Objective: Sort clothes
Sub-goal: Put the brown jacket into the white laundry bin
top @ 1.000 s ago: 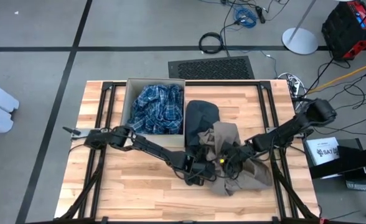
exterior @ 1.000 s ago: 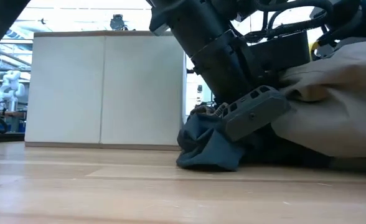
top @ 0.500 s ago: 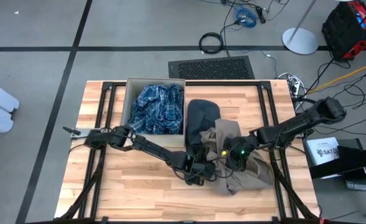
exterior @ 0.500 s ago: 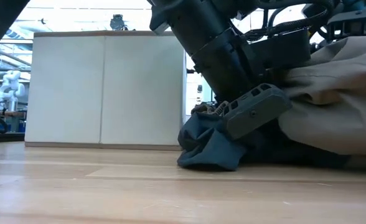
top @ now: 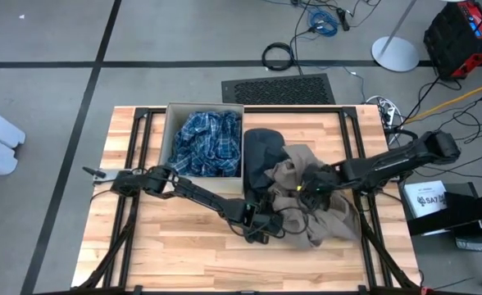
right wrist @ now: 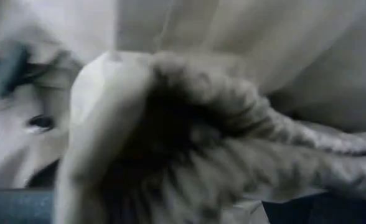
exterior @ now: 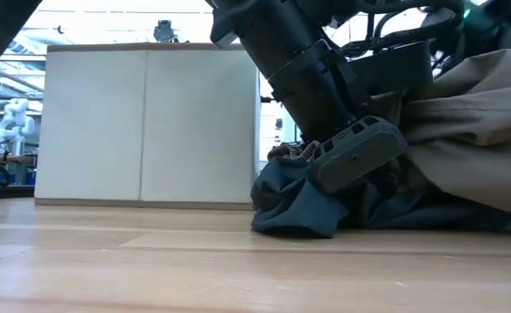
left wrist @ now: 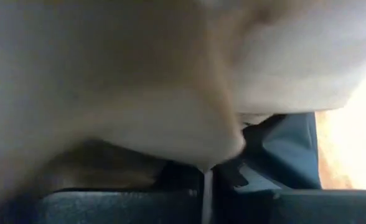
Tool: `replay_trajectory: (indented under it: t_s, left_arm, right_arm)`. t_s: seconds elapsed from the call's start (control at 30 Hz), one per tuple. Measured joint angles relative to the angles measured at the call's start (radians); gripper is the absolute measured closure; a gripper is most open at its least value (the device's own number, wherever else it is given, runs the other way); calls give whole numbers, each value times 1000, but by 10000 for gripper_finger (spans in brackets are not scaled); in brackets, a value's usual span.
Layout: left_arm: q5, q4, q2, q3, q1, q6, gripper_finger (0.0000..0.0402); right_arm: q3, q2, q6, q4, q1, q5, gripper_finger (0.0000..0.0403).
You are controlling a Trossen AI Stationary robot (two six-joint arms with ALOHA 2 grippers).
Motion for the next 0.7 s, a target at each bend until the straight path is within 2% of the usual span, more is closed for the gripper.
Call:
replay_trajectory:
  t_s: [0.13, 0.23, 0.3, 0.4, 0.53, 0.7]
  left_arm:
    - [0, 0, 0, 0, 0, 0, 392]
    - [-1, -6, 0, 0, 0, -7, 392]
    - [-1, -8, 0, 0, 0, -25, 392]
    - [-1, -10, 0, 0, 0, -26, 392]
    - [-1, -8, 0, 0, 0, -27, 392]
    - [-16, -3, 0, 0, -1, -27, 392]
  right_arm:
    - [5, 172, -60, 53, -26, 19, 163]
    - [17, 293, -115, 155, -35, 77, 163]
    - [20, 341, -125, 199, -35, 104, 165]
    - [20, 348, -105, 210, -35, 112, 185]
    - [20, 349, -97, 238, -26, 125, 251]
    - [13, 340, -83, 281, -7, 103, 366]
